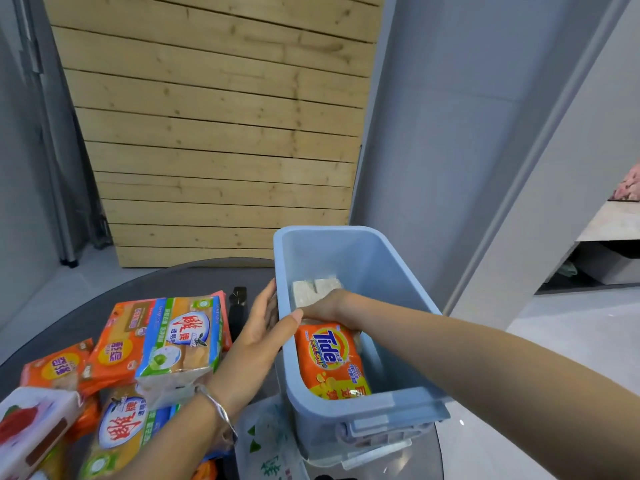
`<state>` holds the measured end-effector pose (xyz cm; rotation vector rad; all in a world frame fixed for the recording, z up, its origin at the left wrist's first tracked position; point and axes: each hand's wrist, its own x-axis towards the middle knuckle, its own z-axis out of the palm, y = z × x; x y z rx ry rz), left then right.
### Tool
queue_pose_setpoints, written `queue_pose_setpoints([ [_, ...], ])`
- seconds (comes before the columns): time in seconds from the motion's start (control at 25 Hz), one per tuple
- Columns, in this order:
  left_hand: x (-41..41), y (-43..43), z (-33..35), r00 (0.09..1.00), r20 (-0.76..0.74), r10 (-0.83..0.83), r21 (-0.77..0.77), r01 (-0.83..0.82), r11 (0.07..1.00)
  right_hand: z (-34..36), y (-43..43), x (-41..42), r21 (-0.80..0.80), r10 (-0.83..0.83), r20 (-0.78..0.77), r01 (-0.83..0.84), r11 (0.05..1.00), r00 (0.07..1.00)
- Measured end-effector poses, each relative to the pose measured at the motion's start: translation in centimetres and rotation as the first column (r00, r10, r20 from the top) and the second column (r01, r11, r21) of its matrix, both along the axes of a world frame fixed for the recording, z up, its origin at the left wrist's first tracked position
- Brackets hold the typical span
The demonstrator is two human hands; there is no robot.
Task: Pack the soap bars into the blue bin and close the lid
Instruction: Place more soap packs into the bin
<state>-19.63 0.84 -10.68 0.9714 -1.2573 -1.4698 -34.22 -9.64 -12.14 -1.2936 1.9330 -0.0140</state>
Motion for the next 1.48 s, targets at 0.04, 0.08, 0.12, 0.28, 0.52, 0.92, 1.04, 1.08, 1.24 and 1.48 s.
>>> queue_pose_setpoints([
  [0.04,-0.1,0.1,0.1,1.000,0.004,0.008,-0.003,-0.008,1.000,-0.1,0.0,-0.1,-0.033,-0.003,-0.018,0.002,0.999,1.000],
  [0.08,-0.2,0.2,0.1,1.000,0.006,0.022,-0.004,-0.022,1.000,-0.1,0.0,-0.3,-0.059,-0.004,-0.021,0.003,0.998,1.000],
  [0.12,-0.2,0.2,0.1,0.999,0.008,0.039,-0.003,-0.039,0.999,0.1,0.1,-0.6,-0.086,-0.018,-0.003,0.018,0.996,1.000],
  [0.28,-0.6,1.1,0.4,0.998,0.050,0.035,-0.030,-0.033,0.999,1.2,0.9,-2.3,-0.276,-0.093,0.095,0.116,0.954,0.991],
  [0.52,-1.8,3.3,1.1,0.961,0.269,0.056,-0.175,-0.009,0.985,3.1,2.8,-3.6,-0.470,-0.027,0.120,0.081,0.879,0.992],
  [0.92,-0.5,1.8,4.2,0.831,0.495,0.255,-0.219,-0.165,0.962,3.7,3.0,-1.2,-0.627,0.080,-0.061,-0.101,0.773,0.995],
  [1.04,0.5,-0.8,4.8,0.733,0.625,0.269,-0.244,-0.145,0.959,3.7,2.9,-1.7,-0.635,0.090,0.125,0.010,0.773,0.988],
  [1.08,0.5,-1.6,4.9,0.708,0.662,0.247,-0.226,-0.125,0.966,3.7,3.0,-1.9,-0.644,0.066,0.164,0.056,0.763,0.984],
  [1.24,0.1,-4.7,5.2,0.724,0.689,0.046,-0.035,-0.030,0.999,4.8,4.0,-2.2,-0.812,0.116,0.077,-0.005,0.583,0.990],
  [1.48,1.8,-6.2,5.1,0.711,0.657,-0.251,0.101,0.246,0.964,8.1,4.2,-4.2,-0.881,0.188,-0.061,-0.141,0.452,0.980],
])
